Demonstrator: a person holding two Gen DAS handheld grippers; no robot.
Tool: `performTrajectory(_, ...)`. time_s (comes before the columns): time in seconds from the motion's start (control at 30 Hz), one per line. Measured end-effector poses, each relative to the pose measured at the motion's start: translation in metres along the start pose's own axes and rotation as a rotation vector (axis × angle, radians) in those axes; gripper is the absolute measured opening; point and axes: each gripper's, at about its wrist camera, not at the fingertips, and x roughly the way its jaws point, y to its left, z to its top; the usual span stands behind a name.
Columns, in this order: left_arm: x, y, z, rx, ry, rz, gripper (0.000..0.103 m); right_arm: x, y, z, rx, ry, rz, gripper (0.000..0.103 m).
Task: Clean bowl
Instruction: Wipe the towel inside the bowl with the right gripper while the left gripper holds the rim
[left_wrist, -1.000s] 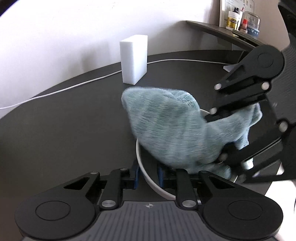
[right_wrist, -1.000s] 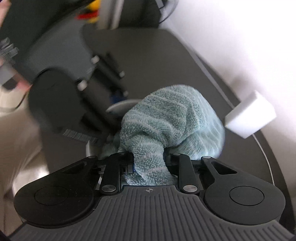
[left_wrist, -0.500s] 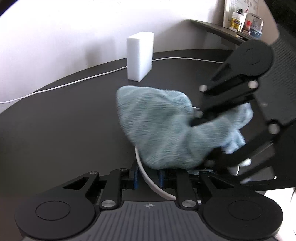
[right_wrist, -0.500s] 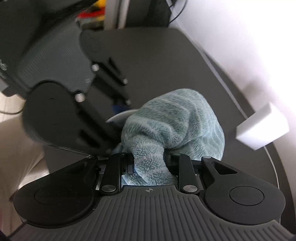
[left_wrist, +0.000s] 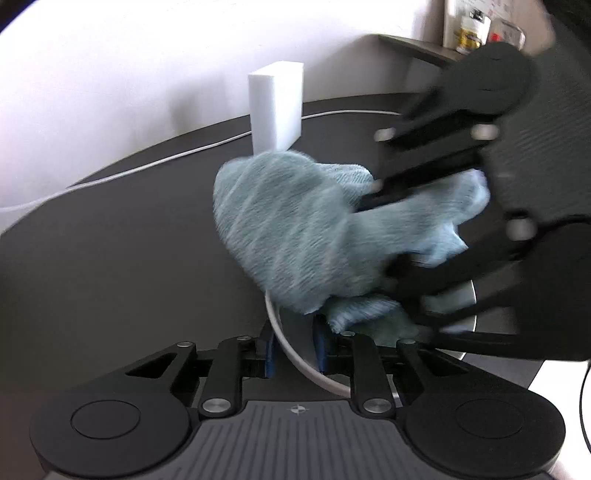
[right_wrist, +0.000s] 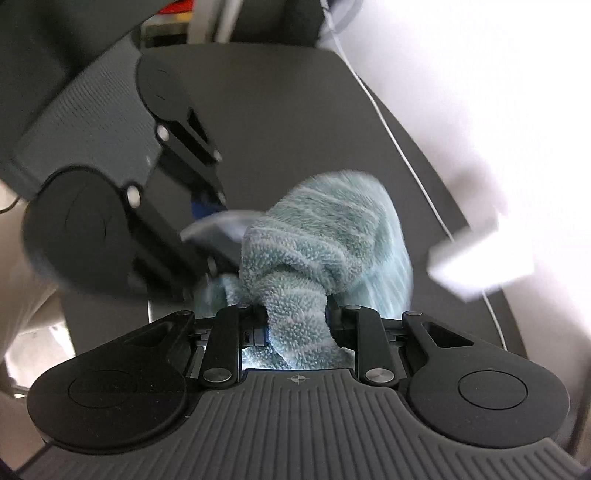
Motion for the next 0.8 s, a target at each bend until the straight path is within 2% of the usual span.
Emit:
performTrajectory(0.13, 0.0, 0.002, -0.001, -0.011, -0.006, -0.004, 0.022, 0.012, 0.006, 0.007, -0.013, -0.026, 0.004, 0.022)
performTrajectory(0.27, 0.0, 0.006, -0.003, -0.045, -0.015, -0.016, 0.023, 0.008, 0.009, 0.0, -0.064, 0.067, -0.011, 0.022)
performTrajectory(0.37, 0.002, 0.001, 0.001, -0.039, -0.01, -0.029, 0.024, -0.009, 0.008, -0.004, -0.036, 0.094, -0.003, 0.022)
performTrajectory(0.5, 0.002, -0.006, 0.0, -0.019, -0.01, -0.038, 0.026, -0.03, 0.002, -0.007, 0.068, 0.086, 0.088, 0.022)
performTrajectory(0.6, 0.002, -0.007, 0.0, -0.01, -0.007, -0.039, 0.026, -0.025, -0.009, -0.027, 0.145, 0.082, 0.153, 0.022)
performTrajectory(0.67, 0.0, -0.007, 0.0, -0.009, -0.002, -0.054, 0.026, -0.019, -0.012, -0.028, 0.156, 0.11, 0.14, 0.022)
performTrajectory(0.77, -0.001, -0.008, -0.001, -0.014, 0.004, -0.074, 0.025, -0.01, -0.001, -0.024, 0.005, 0.155, -0.018, 0.023)
performTrajectory(0.8, 0.0, -0.009, 0.001, -0.011, 0.006, -0.068, 0.025, -0.009, -0.002, -0.022, -0.008, 0.148, -0.051, 0.023)
